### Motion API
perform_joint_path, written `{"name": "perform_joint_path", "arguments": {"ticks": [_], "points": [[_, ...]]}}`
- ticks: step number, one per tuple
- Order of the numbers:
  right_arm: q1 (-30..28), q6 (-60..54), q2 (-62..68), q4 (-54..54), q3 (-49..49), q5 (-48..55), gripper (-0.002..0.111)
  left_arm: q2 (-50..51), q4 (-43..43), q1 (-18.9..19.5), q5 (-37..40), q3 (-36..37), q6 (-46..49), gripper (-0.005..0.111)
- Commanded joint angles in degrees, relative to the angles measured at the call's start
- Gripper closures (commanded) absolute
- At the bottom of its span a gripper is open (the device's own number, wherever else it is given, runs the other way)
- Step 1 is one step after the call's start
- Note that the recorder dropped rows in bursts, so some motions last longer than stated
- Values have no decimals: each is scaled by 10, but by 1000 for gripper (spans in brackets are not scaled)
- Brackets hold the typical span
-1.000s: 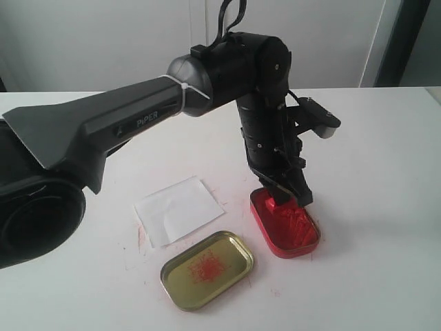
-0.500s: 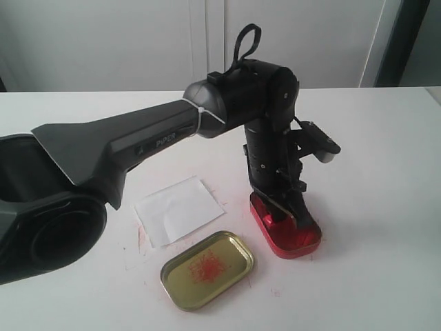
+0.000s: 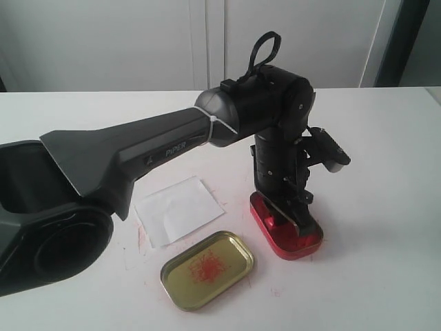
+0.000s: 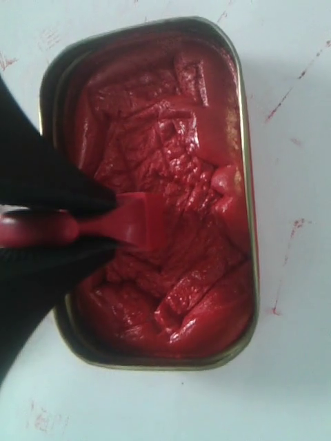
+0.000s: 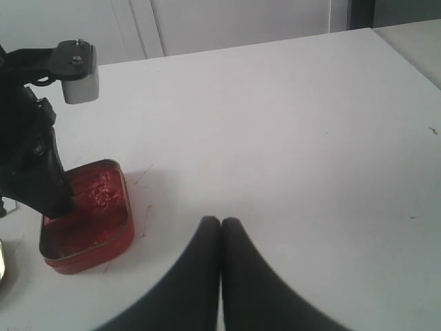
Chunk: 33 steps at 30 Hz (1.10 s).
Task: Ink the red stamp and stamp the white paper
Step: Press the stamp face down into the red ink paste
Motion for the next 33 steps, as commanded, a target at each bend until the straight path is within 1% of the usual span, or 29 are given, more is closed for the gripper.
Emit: {"name": "perform_joint_path", "arguments": {"ticks": [1, 5, 14, 33], "points": [[4, -6, -2, 0, 3, -8, 108, 0, 2, -3, 26, -18, 0, 107], [4, -6, -2, 0, 3, -8, 108, 0, 2, -3, 23, -33, 1, 107], [4, -6, -2, 0, 3, -8, 108, 0, -3, -3, 21, -32, 14, 107], [4, -6, -2, 0, 3, -8, 108, 64, -8, -3, 29, -32, 27, 107]]}}
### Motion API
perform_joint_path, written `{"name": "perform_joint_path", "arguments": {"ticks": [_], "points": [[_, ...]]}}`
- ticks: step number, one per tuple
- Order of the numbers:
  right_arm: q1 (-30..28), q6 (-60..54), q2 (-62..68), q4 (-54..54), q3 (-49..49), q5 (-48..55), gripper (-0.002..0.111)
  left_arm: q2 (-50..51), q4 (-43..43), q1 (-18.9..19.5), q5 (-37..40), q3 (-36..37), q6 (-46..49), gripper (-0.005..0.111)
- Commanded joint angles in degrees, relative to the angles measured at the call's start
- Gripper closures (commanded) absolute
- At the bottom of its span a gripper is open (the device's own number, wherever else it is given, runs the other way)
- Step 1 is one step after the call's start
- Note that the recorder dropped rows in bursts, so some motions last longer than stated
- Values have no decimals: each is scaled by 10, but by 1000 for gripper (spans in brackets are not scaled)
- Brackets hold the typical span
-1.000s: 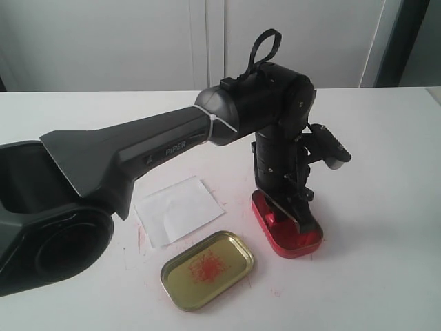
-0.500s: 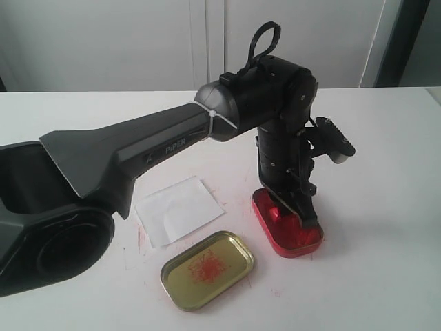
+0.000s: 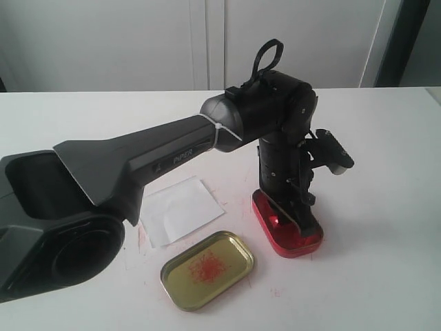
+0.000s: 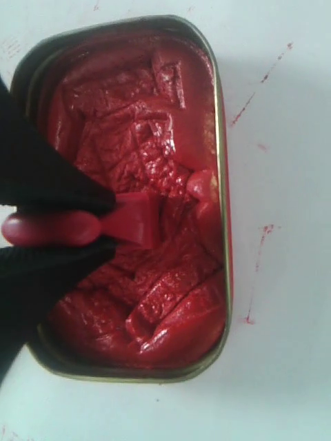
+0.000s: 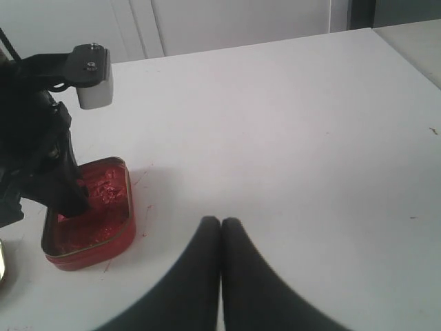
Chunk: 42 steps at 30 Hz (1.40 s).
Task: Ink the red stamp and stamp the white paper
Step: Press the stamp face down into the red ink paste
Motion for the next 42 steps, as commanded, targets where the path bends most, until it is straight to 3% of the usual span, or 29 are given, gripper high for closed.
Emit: {"name": "perform_joint_path", "arguments": {"ticks": [1, 42], "points": [[4, -6, -2, 0, 3, -8, 108, 29, -7, -3, 29, 7, 3, 107], [4, -4, -2, 0, 3, -8, 108, -22, 33, -3, 33, 6, 2, 107]]}}
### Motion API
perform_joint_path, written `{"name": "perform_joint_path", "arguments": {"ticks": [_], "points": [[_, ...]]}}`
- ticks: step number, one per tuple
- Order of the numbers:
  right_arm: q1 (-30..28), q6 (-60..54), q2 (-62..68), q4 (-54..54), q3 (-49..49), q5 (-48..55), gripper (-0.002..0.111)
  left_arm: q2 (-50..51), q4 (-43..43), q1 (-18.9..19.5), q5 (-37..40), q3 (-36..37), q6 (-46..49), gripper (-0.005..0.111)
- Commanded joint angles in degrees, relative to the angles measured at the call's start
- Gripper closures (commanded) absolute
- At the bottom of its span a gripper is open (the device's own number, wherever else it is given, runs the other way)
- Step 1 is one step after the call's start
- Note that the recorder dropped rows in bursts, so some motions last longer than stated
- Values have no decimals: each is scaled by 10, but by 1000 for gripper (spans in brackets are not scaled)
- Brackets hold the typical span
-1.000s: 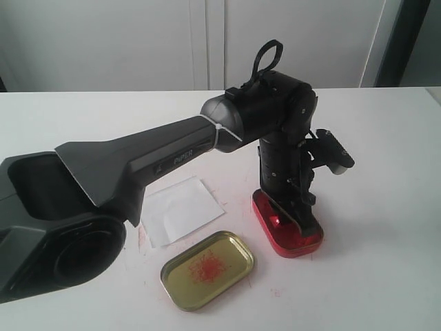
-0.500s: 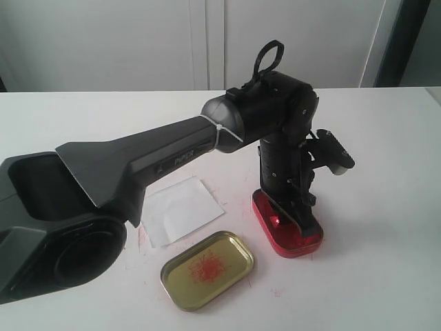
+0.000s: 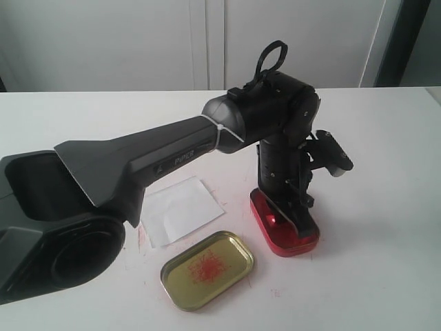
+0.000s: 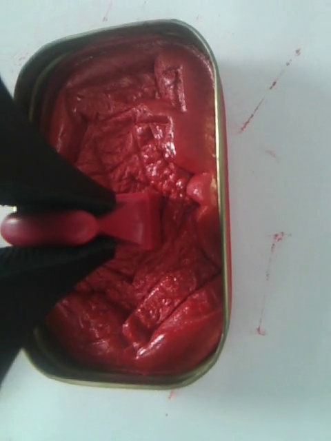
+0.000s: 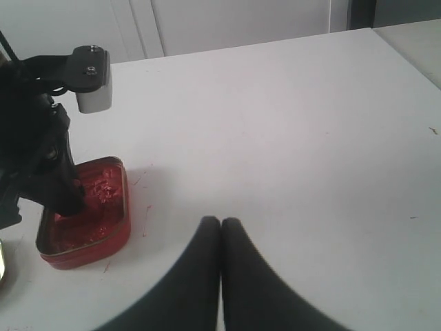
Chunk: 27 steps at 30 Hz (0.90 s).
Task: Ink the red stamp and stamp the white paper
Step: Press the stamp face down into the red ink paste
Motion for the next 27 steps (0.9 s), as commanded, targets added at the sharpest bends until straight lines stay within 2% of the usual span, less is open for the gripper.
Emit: {"name": "perform_joint_path", "arguments": {"ticks": [1, 27], "points": [[4, -4, -2, 0, 3, -8, 108, -16, 13, 0, 31, 4, 2, 107], [4, -4, -2, 0, 3, -8, 108, -39, 17, 0, 28, 4, 1, 107]]}}
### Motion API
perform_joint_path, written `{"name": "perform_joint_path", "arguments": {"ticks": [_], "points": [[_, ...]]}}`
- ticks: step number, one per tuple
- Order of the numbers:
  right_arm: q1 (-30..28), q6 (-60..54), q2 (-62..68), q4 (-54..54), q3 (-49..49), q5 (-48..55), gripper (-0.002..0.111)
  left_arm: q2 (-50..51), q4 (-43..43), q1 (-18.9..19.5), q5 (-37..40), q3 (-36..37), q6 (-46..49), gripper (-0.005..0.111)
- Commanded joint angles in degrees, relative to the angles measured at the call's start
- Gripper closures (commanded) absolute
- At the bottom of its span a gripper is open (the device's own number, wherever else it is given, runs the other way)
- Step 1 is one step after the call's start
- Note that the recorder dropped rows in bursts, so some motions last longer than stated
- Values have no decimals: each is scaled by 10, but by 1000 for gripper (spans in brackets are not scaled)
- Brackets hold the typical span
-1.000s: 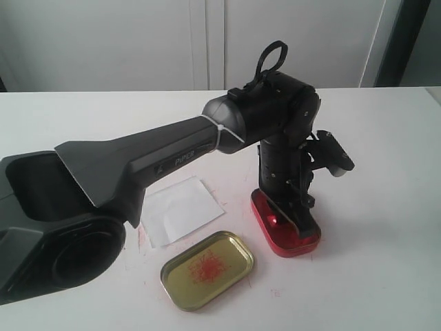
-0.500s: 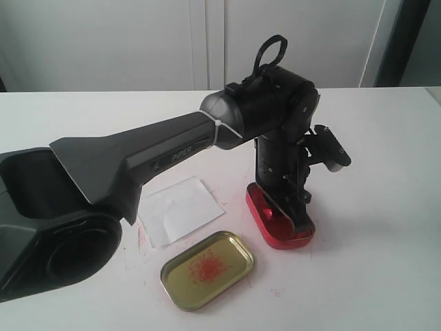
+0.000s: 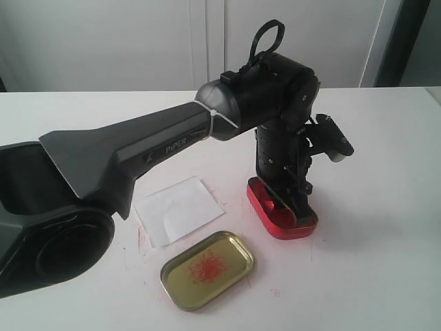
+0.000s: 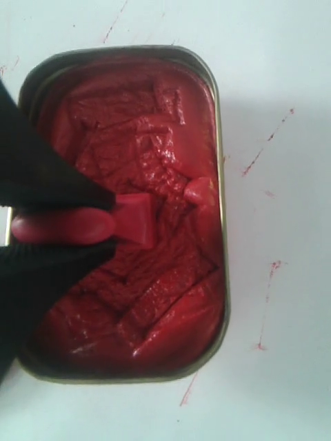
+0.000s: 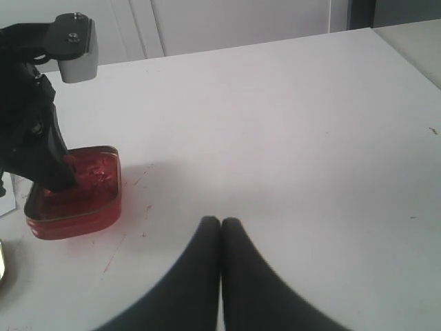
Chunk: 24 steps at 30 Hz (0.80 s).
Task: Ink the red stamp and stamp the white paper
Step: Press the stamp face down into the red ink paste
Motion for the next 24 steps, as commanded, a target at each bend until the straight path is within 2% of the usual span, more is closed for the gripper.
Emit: {"name": "perform_joint_path", "arguments": {"ticks": [1, 24], "points": [[4, -4, -2, 0, 3, -8, 108, -12, -2, 0, 28, 2, 0, 107], [4, 8, -2, 0, 3, -8, 108, -12, -2, 0, 28, 2, 0, 107]]}}
